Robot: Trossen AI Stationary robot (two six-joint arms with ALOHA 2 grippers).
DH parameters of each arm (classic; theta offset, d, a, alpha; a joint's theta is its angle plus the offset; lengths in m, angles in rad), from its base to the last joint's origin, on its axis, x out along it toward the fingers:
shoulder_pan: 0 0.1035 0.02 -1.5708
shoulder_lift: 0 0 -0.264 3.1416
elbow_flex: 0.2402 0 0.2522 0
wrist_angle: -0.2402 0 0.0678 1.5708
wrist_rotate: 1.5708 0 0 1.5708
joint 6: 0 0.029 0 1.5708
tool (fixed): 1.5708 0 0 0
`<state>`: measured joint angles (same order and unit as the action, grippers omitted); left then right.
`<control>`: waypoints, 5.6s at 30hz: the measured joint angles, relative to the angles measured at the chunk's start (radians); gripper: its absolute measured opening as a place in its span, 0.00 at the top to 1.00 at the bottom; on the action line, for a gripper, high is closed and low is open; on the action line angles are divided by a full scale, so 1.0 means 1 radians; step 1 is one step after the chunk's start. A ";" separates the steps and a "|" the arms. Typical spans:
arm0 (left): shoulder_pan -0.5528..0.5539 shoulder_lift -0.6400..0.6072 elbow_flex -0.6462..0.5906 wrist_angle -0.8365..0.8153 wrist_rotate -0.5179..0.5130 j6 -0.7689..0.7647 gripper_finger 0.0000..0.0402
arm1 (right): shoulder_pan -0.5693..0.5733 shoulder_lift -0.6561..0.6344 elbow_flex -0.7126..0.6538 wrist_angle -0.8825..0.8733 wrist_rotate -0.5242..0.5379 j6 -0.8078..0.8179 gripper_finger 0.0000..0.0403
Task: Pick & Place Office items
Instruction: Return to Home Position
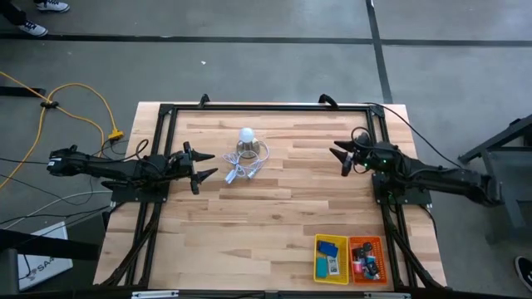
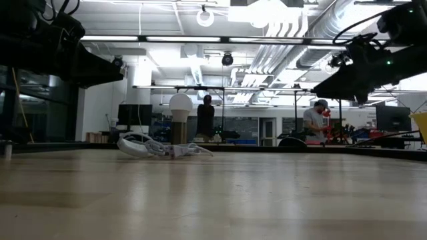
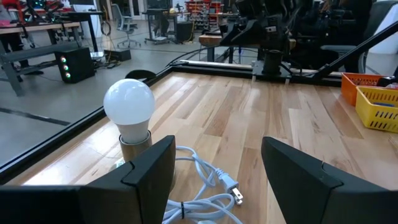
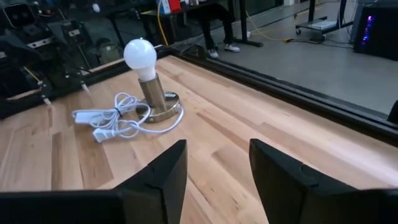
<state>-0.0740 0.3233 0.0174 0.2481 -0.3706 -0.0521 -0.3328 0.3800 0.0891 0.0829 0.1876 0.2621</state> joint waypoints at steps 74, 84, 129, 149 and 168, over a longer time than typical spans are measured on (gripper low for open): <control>0.000 0.000 0.000 0.000 0.000 0.000 0.43 | -0.001 -0.136 -0.084 -0.070 -0.195 -0.049 0.60; 0.000 0.000 0.000 0.000 0.000 0.000 0.43 | -0.001 -0.136 -0.084 -0.070 -0.195 -0.049 0.60; -0.001 -0.001 -0.009 -0.003 0.031 0.144 0.43 | -0.001 -0.136 -0.084 -0.070 -0.195 -0.049 0.60; -0.001 -0.001 -0.009 -0.236 0.298 0.159 0.43 | -0.001 -0.136 -0.084 -0.070 -0.195 -0.049 0.60; -0.001 -0.001 -0.009 -0.233 0.298 0.150 0.43 | -0.001 -0.136 -0.084 -0.066 -0.195 -0.049 0.60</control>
<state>-0.0753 0.3222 0.0082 0.0151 -0.0725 0.0979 -0.3337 0.2443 0.0055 0.0170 -0.0074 0.2127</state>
